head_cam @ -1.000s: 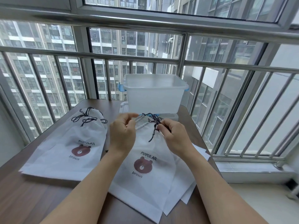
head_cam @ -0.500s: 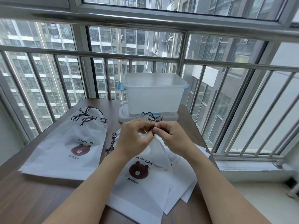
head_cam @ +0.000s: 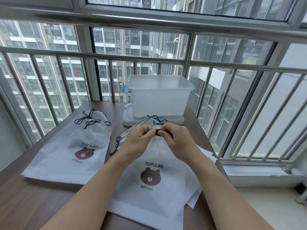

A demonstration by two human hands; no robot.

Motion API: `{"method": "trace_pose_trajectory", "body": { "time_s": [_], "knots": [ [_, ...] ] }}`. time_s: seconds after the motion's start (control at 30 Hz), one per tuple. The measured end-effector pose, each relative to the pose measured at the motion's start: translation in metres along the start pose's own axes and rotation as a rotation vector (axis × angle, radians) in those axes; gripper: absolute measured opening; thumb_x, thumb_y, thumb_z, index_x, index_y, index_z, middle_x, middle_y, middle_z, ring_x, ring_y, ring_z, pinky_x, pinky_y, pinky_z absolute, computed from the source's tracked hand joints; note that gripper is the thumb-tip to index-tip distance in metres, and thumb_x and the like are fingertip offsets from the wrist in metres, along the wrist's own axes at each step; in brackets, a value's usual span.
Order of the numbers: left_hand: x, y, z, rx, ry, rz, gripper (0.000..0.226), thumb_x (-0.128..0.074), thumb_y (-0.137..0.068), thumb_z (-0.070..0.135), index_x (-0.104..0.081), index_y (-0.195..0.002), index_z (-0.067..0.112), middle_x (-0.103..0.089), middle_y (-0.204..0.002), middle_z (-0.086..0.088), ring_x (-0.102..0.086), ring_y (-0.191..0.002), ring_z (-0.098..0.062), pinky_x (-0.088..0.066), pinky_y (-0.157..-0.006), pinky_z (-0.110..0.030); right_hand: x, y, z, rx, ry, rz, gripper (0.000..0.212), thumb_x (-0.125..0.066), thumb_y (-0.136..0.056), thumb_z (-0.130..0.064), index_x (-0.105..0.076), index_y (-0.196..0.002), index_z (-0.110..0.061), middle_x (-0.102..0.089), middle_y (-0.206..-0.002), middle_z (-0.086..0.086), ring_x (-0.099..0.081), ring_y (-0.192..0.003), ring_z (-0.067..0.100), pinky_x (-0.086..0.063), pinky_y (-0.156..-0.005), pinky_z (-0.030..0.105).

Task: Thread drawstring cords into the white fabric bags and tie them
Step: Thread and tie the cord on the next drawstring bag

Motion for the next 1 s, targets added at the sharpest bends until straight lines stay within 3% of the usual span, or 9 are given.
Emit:
{"method": "trace_pose_trajectory", "body": {
  "time_s": [0.17,0.33,0.43,0.5,0.6,0.67,0.77,0.87,1.0],
  "knots": [
    [-0.005,-0.002,-0.010,0.153,0.125,-0.040,0.030,-0.056,-0.101,0.027,-0.070,-0.092,0.003,-0.046,-0.062,0.001,-0.036,-0.052,-0.007,-0.029,-0.050,-0.019,0.001,0.001,0.000,0.005,0.014,0.011,0.011,-0.065,-0.098,-0.011,-0.072,-0.091,-0.007,-0.063,-0.073,-0.009,-0.057,-0.068,-0.004,-0.039,-0.062,0.010],
    [-0.007,-0.004,-0.012,0.098,-0.034,-0.026,0.028,-0.053,-0.102,0.026,-0.069,-0.087,0.008,-0.053,-0.062,0.005,-0.043,-0.055,-0.008,-0.033,-0.053,-0.019,0.000,0.000,0.005,-0.020,0.056,0.019,0.013,-0.067,-0.096,-0.014,-0.072,-0.087,-0.007,-0.060,-0.067,-0.007,-0.054,-0.063,0.001,-0.036,-0.058,0.013],
    [-0.011,-0.002,-0.017,0.274,0.359,-0.100,0.027,-0.054,-0.102,0.021,-0.069,-0.101,-0.001,-0.063,-0.086,-0.013,-0.054,-0.079,-0.023,-0.041,-0.071,-0.031,0.002,0.000,0.002,-0.004,0.014,0.030,0.008,-0.069,-0.094,-0.010,-0.074,-0.089,-0.006,-0.060,-0.068,-0.012,-0.055,-0.064,-0.002,-0.037,-0.060,0.010],
    [-0.013,0.002,-0.018,0.409,0.678,-0.166,0.029,-0.050,-0.102,0.018,-0.068,-0.113,-0.002,-0.067,-0.098,-0.015,-0.060,-0.089,-0.026,-0.046,-0.080,-0.032,0.001,0.000,-0.002,0.013,-0.006,0.026,0.006,-0.069,-0.094,-0.008,-0.074,-0.090,-0.007,-0.059,-0.069,-0.019,-0.056,-0.066,-0.005,-0.038,-0.062,0.009],
    [-0.016,0.006,-0.013,0.530,0.888,-0.281,0.031,-0.042,-0.105,0.018,-0.067,-0.119,0.007,-0.069,-0.097,-0.009,-0.065,-0.084,-0.019,-0.055,-0.074,-0.028,0.001,0.000,-0.002,0.034,-0.019,0.024,0.005,-0.069,-0.094,-0.008,-0.074,-0.091,-0.008,-0.057,-0.070,-0.023,-0.057,-0.068,-0.008,-0.038,-0.064,0.008],
    [-0.016,0.006,-0.011,0.553,0.856,-0.250,0.029,-0.045,-0.104,0.019,-0.067,-0.119,0.005,-0.067,-0.096,-0.010,-0.064,-0.081,-0.019,-0.055,-0.073,-0.029,0.001,0.000,0.001,0.029,-0.009,0.028,0.006,-0.069,-0.094,-0.010,-0.073,-0.099,-0.011,-0.053,-0.064,-0.020,-0.056,-0.064,-0.003,-0.036,-0.061,0.010],
    [-0.014,0.005,-0.013,0.526,0.749,-0.174,0.030,-0.051,-0.102,0.015,-0.065,-0.119,-0.005,-0.066,-0.105,-0.021,-0.063,-0.087,-0.026,-0.051,-0.084,-0.037,-0.001,0.001,0.004,0.001,-0.046,-0.005,0.027,-0.068,-0.095,-0.010,-0.071,-0.121,-0.017,-0.051,-0.063,-0.016,-0.052,-0.060,0.000,-0.040,-0.062,0.011],
    [-0.010,0.004,-0.017,0.479,0.682,-0.152,0.027,-0.051,-0.101,0.010,-0.066,-0.116,-0.007,-0.067,-0.107,-0.026,-0.064,-0.090,-0.030,-0.052,-0.087,-0.040,-0.002,0.003,0.002,0.136,-0.073,-0.003,0.025,-0.068,-0.092,0.001,-0.076,-0.113,-0.010,-0.070,-0.095,-0.015,-0.062,-0.089,-0.016,-0.048,-0.085,0.009],
    [-0.005,0.002,-0.020,0.457,0.703,-0.150,0.022,-0.058,-0.097,0.010,-0.069,-0.107,-0.006,-0.071,-0.091,-0.017,-0.068,-0.076,-0.023,-0.058,-0.070,-0.030,-0.005,0.000,0.005,0.161,-0.016,0.073,0.020,-0.070,-0.089,-0.002,-0.078,-0.104,-0.013,-0.076,-0.098,-0.004,-0.067,-0.091,0.002,-0.051,-0.084,0.016]
  ]
}}
Point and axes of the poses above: each hand's wrist, its own y-axis away from the middle knuckle, its own x-axis out of the back of the hand, z = x × y, the point moved 3 cm from there along -y, towards the middle knuckle
